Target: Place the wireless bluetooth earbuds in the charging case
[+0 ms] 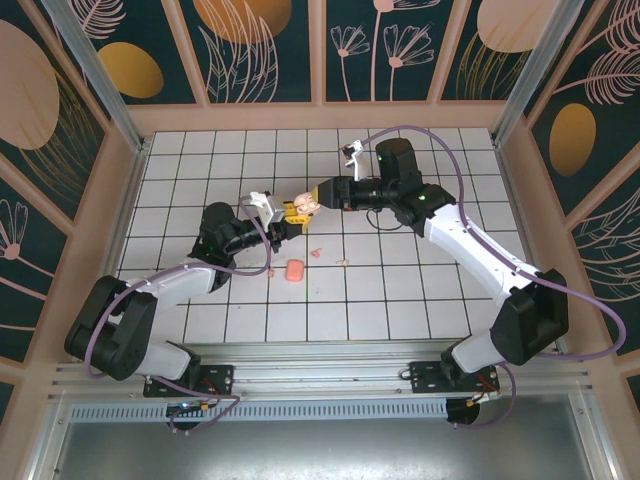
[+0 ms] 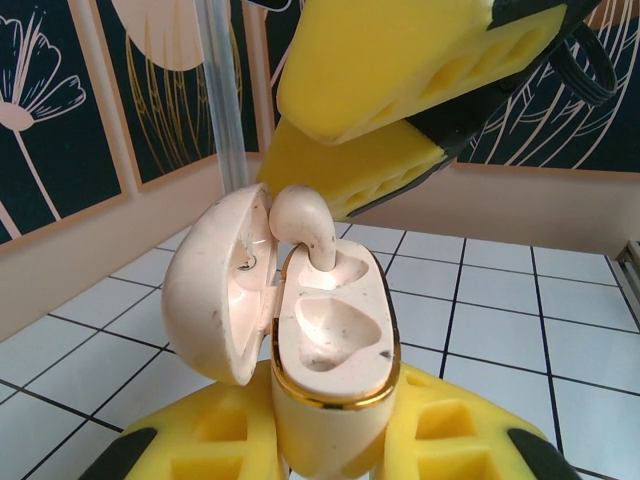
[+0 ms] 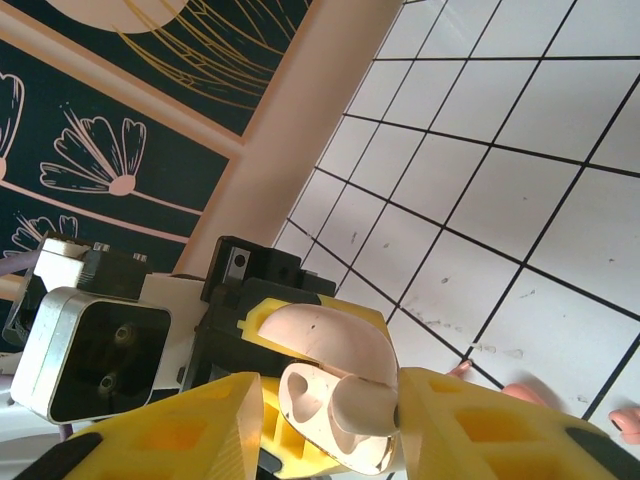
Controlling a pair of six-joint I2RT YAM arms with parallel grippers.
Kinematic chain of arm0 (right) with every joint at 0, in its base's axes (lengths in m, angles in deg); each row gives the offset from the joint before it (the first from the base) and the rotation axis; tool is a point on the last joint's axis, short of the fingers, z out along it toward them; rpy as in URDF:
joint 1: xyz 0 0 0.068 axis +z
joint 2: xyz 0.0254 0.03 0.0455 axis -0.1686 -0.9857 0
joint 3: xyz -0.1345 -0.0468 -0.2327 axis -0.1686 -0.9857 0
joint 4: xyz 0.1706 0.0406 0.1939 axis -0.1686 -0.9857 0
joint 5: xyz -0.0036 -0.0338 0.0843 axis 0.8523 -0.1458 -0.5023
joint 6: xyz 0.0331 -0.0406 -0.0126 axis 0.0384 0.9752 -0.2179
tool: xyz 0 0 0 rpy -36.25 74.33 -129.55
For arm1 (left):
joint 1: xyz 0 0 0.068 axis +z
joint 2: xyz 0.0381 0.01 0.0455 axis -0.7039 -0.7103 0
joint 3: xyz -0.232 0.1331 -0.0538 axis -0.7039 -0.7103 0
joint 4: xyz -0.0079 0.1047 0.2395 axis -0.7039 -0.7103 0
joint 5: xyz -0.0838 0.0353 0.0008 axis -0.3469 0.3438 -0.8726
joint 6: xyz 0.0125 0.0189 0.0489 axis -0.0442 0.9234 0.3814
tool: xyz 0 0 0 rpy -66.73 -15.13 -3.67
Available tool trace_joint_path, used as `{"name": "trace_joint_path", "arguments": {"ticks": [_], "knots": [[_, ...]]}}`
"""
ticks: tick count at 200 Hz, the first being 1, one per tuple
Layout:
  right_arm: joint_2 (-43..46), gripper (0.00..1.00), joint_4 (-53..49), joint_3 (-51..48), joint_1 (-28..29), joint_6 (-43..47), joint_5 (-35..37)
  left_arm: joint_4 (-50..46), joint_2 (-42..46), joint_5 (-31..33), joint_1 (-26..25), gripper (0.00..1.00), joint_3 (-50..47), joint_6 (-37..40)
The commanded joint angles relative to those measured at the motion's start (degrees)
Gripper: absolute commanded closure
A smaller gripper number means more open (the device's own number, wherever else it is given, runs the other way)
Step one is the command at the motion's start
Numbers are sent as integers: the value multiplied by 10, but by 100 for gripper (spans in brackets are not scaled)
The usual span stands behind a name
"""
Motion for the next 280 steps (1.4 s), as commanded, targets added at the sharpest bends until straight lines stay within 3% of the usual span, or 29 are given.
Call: {"name": "trace_joint_path", "arguments": {"ticks": [1,57,280], "knots": [[21,61,6,-3,-2,-4,-13,21,12,4,-4,86,12,2],[31,66,-3,-13,-3,-6,-16,28,12,11,-4,87,10,-3],[48,71,-10,-29,0,-17,-16,30,7,25,-5,87,12,-8]]}}
